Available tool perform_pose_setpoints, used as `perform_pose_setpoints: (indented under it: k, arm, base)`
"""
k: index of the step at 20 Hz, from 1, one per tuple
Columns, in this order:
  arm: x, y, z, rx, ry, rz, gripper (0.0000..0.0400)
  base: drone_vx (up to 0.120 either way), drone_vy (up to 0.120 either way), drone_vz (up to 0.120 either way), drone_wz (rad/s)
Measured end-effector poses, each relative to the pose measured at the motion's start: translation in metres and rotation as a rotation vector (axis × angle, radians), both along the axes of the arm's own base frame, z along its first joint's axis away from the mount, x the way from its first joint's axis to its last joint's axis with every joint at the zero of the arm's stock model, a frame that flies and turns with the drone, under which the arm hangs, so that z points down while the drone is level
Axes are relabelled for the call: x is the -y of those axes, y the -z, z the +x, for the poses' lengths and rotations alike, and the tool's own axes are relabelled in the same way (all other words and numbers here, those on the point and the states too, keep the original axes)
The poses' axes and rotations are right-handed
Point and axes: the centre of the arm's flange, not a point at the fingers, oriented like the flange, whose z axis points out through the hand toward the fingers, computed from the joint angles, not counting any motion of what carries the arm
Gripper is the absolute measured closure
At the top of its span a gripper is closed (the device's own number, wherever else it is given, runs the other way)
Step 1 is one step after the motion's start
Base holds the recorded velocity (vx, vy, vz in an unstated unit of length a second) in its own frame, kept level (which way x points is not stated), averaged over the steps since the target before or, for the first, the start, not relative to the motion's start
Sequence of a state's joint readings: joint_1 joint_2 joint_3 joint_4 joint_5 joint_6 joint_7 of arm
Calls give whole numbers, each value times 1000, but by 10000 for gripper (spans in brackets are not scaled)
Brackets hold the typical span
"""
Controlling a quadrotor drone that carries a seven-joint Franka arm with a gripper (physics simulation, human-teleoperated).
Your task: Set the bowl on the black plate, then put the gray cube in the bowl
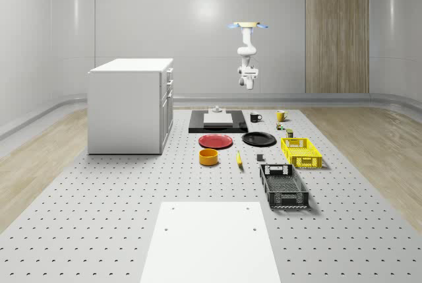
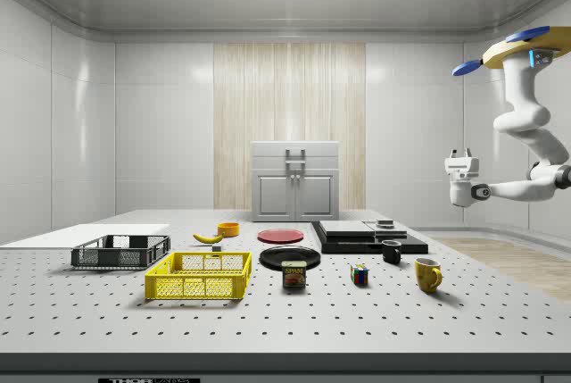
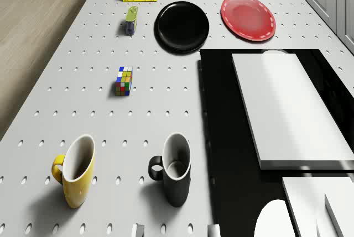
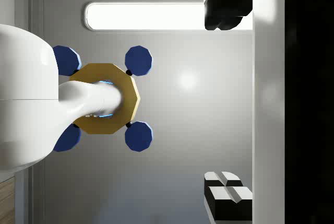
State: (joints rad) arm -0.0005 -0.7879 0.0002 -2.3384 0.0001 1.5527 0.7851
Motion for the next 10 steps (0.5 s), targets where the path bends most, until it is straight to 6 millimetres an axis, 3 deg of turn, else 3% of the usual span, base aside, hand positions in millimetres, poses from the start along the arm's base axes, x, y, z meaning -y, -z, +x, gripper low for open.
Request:
perform_pose_setpoints:
  k: [3,10]
  arm:
    - [0,-23,-3,2,0,0,0]
    - [0,-66,-2,8,0,0,0]
  base:
    - [13,0,0,0]
    - [120,-120,0,0]
